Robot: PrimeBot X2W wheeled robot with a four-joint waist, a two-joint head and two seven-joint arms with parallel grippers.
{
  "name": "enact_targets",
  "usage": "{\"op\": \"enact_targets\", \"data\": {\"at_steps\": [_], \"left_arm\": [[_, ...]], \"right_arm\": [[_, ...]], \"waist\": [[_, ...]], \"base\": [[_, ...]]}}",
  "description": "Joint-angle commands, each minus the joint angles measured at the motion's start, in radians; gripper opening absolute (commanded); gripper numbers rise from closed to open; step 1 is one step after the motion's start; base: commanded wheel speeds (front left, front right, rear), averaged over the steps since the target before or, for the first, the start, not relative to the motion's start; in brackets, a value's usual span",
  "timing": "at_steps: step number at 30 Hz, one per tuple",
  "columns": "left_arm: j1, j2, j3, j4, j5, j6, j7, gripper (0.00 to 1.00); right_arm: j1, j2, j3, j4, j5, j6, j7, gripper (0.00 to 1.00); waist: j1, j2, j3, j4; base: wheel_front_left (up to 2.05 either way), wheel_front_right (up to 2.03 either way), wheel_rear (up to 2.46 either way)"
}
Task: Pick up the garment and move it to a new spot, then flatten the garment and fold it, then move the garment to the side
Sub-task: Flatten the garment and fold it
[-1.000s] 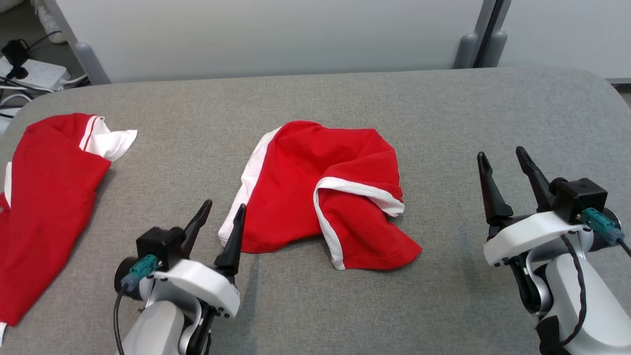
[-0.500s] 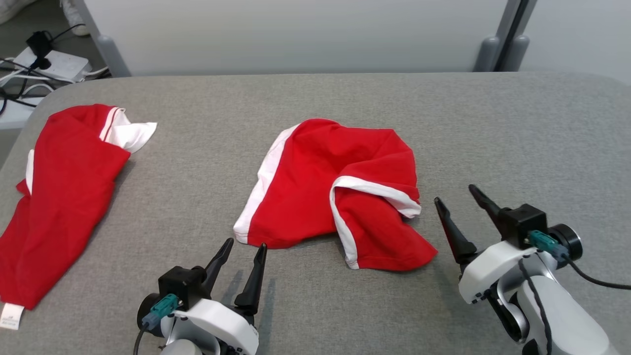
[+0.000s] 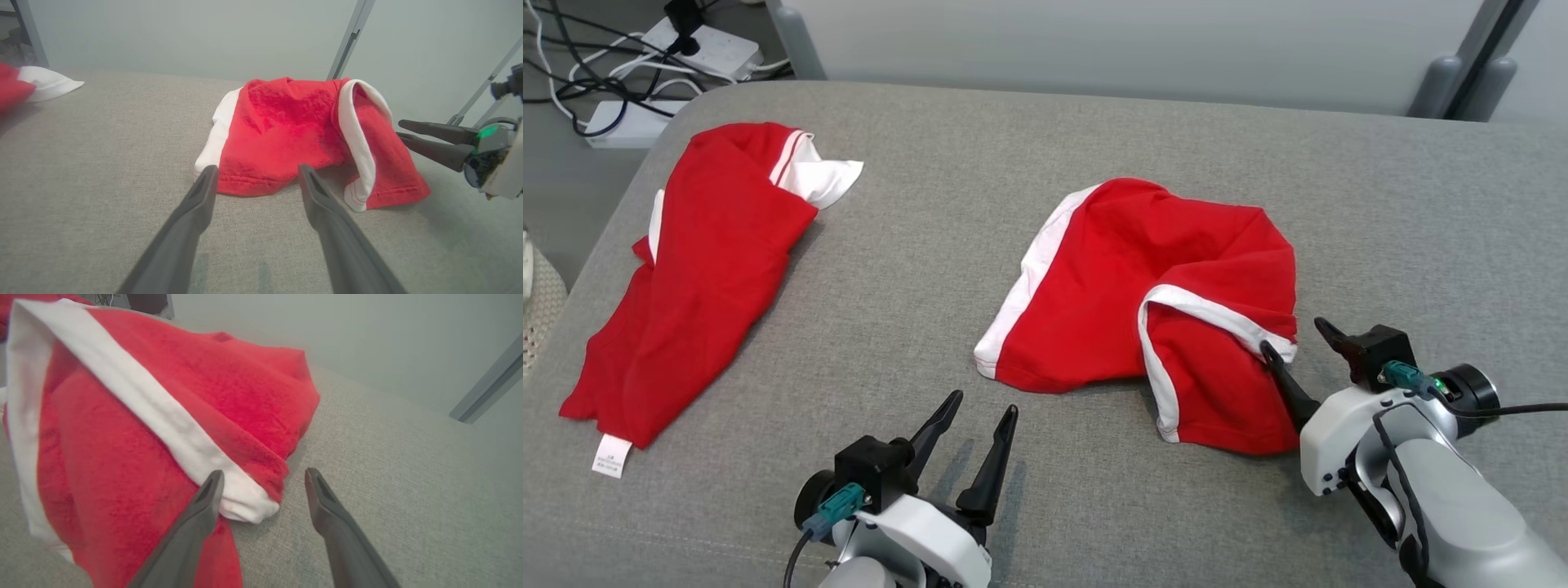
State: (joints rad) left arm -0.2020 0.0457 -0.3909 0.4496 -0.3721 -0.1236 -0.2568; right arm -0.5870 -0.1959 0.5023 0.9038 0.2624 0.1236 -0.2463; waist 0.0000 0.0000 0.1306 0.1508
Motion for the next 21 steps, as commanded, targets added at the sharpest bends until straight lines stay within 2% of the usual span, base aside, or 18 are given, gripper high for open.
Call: {"op": "enact_targets", "data": {"at_steps": [1, 10, 17, 18, 19, 20, 21], "left_arm": [[-0.048, 0.005, 0.026, -0.029, -0.008, -0.007, -0.005, 1.00], [-0.056, 0.005, -0.021, -0.058, -0.014, -0.007, -0.005, 1.00], [-0.080, 0.005, -0.045, -0.062, -0.013, -0.007, -0.005, 1.00], [-0.083, 0.005, -0.048, -0.062, -0.014, -0.007, -0.005, 1.00], [-0.087, 0.005, -0.051, -0.063, -0.014, -0.007, -0.005, 1.00], [-0.090, 0.005, -0.053, -0.065, -0.014, -0.007, -0.005, 1.00], [-0.093, 0.006, -0.053, -0.067, -0.015, -0.007, -0.005, 1.00]], "right_arm": [[-0.009, 0.000, 0.017, -0.006, 0.014, 0.007, -0.007, 1.00], [0.005, 0.005, -0.028, 0.031, 0.142, 0.007, -0.014, 1.00], [0.005, 0.033, 0.003, 0.026, 0.292, 0.007, -0.015, 0.98], [0.003, 0.033, 0.013, 0.026, 0.313, 0.007, -0.015, 0.88], [0.001, 0.032, 0.028, 0.025, 0.329, 0.007, -0.015, 0.83], [-0.001, 0.034, 0.037, 0.022, 0.352, 0.007, -0.015, 0.53], [-0.004, 0.032, 0.047, 0.021, 0.370, 0.007, -0.015, 0.40]], "waist": [[0.0000, 0.0000, 0.006, 0.006], [0.0000, 0.0000, 0.032, 0.006], [0.0000, 0.0000, 0.066, 0.021], [0.0000, 0.0000, 0.071, 0.026], [0.0000, 0.0000, 0.075, 0.031], [0.0000, 0.0000, 0.079, 0.036], [0.0000, 0.0000, 0.081, 0.039]], "base": [[0.00, 0.00, 0.00], [0.00, 0.00, 0.00], [0.00, 0.00, 0.00], [0.00, 0.00, 0.00], [0.00, 0.00, 0.00], [0.00, 0.00, 0.00], [0.00, 0.00, 0.00]]}}
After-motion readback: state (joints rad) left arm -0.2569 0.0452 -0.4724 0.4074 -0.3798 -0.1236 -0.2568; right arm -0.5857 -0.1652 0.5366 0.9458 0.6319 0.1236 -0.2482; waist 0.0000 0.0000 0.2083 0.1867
